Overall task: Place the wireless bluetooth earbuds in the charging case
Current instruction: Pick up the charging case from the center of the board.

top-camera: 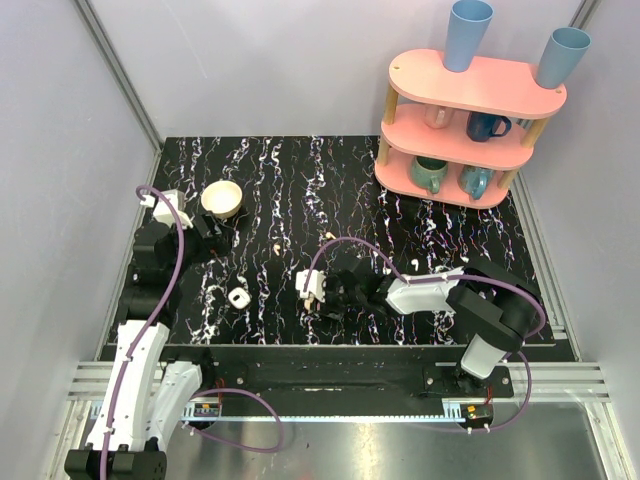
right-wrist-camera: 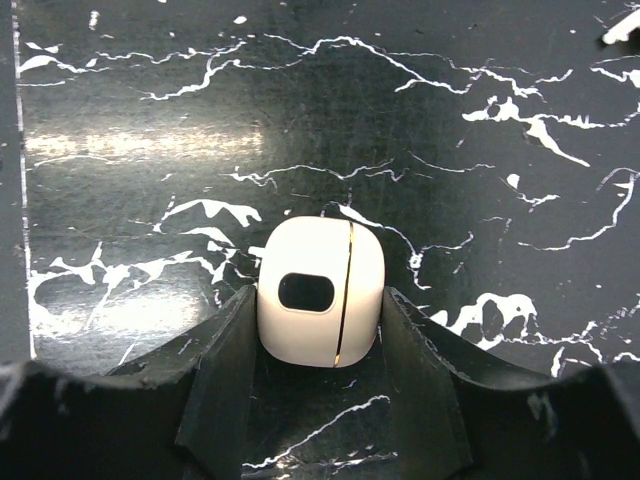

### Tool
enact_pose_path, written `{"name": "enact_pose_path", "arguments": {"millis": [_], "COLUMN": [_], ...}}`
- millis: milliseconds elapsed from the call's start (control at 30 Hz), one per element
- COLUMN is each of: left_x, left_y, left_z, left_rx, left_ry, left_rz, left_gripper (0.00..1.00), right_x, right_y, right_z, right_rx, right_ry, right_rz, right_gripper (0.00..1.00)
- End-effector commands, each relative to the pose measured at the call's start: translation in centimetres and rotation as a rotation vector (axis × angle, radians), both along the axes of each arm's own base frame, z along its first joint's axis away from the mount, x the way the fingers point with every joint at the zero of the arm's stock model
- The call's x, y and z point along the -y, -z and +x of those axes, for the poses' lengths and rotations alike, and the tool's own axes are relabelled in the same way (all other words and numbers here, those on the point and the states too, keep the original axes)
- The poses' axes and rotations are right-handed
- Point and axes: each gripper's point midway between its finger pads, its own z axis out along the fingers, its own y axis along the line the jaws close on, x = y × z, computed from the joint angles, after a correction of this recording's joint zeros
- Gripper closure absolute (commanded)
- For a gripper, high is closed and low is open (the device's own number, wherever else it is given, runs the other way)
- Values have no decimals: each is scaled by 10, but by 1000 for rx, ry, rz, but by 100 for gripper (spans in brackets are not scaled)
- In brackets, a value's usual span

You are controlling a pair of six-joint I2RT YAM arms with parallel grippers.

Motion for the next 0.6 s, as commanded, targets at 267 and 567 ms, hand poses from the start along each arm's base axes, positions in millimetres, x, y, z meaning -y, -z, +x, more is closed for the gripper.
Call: {"name": "enact_pose_path", "arguments": {"millis": [267,567], "left_x": [35,101], "left_y": [-28,-32], "left_z": [-4,-26], "left_rx": [94,97], "left_ry": [208,589], "left_rz": [-67,-227], "left_gripper": [1,1], "right_x": [10,6], "right_y": [-49,-130], "right_z": [58,65], "right_rx": [310,510], "right_ry": [217,239], "right_rz": [73,235], "right_gripper": [74,73]}}
